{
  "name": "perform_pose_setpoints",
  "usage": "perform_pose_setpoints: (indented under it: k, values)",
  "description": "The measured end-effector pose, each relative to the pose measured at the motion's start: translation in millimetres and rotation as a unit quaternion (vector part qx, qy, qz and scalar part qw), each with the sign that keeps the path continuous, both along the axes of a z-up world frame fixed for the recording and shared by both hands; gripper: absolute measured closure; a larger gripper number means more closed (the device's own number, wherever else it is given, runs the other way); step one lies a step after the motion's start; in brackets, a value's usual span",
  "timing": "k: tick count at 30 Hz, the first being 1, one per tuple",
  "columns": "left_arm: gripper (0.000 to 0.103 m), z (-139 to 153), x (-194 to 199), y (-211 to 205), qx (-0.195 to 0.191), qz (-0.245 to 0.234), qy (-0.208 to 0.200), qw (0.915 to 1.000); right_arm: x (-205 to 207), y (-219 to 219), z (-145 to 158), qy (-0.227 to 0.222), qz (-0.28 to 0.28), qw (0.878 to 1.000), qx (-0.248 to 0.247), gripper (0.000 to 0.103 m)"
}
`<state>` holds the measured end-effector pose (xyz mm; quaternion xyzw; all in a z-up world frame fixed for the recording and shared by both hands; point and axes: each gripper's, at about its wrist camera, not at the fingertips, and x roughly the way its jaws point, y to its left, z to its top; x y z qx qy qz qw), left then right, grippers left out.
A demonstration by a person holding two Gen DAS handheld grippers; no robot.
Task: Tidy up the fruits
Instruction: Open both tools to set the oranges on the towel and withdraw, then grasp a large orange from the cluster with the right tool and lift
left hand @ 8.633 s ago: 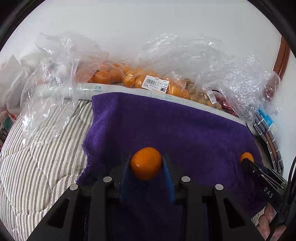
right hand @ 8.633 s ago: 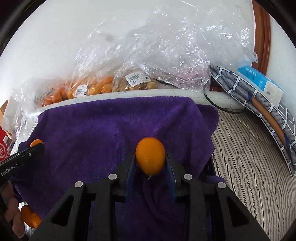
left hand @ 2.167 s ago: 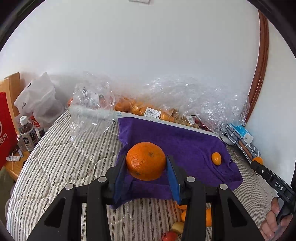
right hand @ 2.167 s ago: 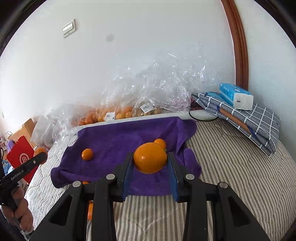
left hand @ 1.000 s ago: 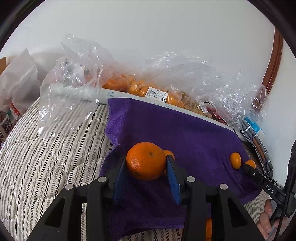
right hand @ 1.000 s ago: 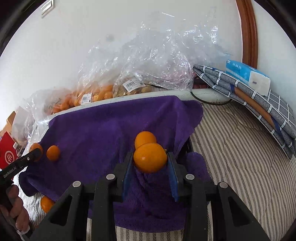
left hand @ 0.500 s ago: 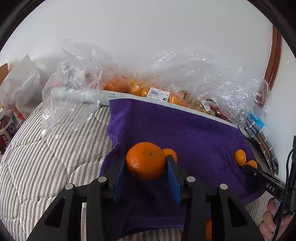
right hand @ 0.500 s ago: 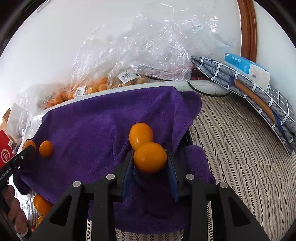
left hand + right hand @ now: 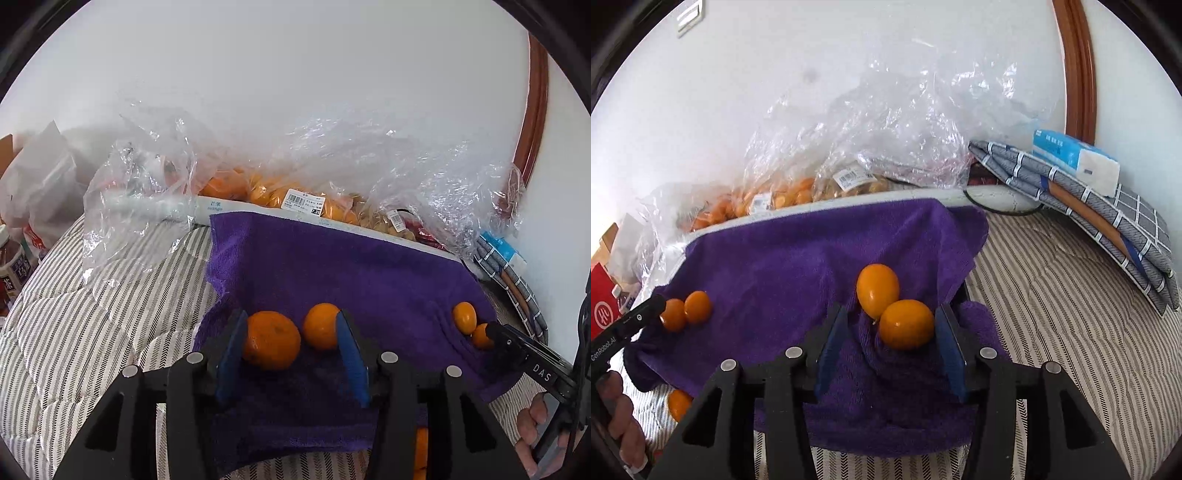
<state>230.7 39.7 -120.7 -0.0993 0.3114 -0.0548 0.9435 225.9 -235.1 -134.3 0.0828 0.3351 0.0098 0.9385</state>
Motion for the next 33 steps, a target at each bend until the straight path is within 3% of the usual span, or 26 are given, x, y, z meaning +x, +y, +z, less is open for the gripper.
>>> perform_pose_setpoints:
  k: [6,11,16,20,24,33]
  values:
    - [0.056,8,-13,-5,0.008,-0.002,-0.025,0.9996,-18,8,20,-0.035,0.005,0.999,-0.036,0.053]
    - [0.056,14,-20,-10,0.026,-0.019,-0.018,0.9993,-40,7,31,-0.024,0.002,1.000,0.002,0.053]
    - [0.056,18,-35,-9,0.038,-0.015,0.004,0.9992,-70,9,36,-0.027,-0.034,0.999,0.001,0.053]
    - [0.056,17,-60,0,0.051,-0.022,0.018,0.9983,-89,9,36,-0.001,-0.021,0.999,0.028,0.053]
    - [0.056,13,-81,15,0.037,-0.015,0.034,0.9986,-107,23,34,0.001,-0.011,1.000,-0.009,0.054]
    - [0.056,-6,-107,43,0.029,0.000,0.060,0.9978,-137,70,14,0.027,0.074,0.997,-0.013,0.059]
